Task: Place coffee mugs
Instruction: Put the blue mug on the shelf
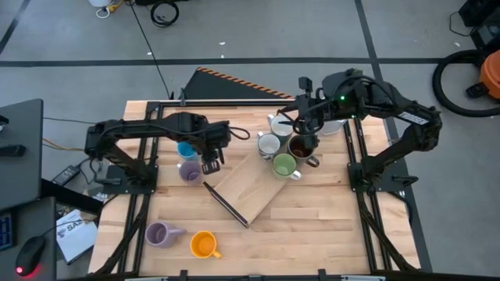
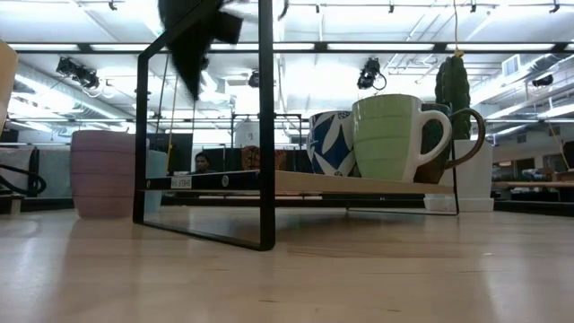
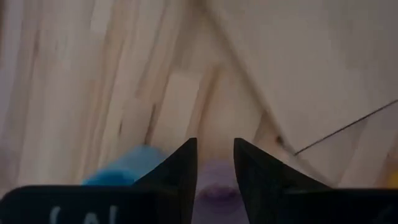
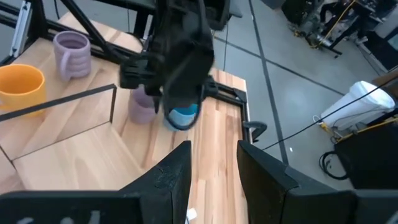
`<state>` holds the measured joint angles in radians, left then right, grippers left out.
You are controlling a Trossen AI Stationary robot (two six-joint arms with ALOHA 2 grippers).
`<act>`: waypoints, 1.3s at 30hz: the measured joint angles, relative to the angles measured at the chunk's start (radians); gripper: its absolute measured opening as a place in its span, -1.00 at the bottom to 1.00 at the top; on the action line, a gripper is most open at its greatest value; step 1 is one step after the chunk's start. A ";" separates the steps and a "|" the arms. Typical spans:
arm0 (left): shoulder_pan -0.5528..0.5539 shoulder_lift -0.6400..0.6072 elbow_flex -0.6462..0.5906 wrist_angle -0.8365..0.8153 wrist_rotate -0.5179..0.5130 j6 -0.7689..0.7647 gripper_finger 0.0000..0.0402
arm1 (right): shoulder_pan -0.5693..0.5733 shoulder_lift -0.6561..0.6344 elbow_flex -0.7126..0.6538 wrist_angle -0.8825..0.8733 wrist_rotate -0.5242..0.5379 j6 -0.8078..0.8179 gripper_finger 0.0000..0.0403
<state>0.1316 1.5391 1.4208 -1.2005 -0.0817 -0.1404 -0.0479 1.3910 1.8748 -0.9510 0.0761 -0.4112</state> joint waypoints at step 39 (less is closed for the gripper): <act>0.219 -0.059 -0.475 0.315 -0.047 -0.255 -0.84 | 0.000 -0.003 0.001 0.041 0.000 0.015 -0.33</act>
<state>0.3504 1.4796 0.9460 -0.8851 -0.1285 -0.3950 -0.0479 1.3884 1.8755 -0.9102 0.0761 -0.3961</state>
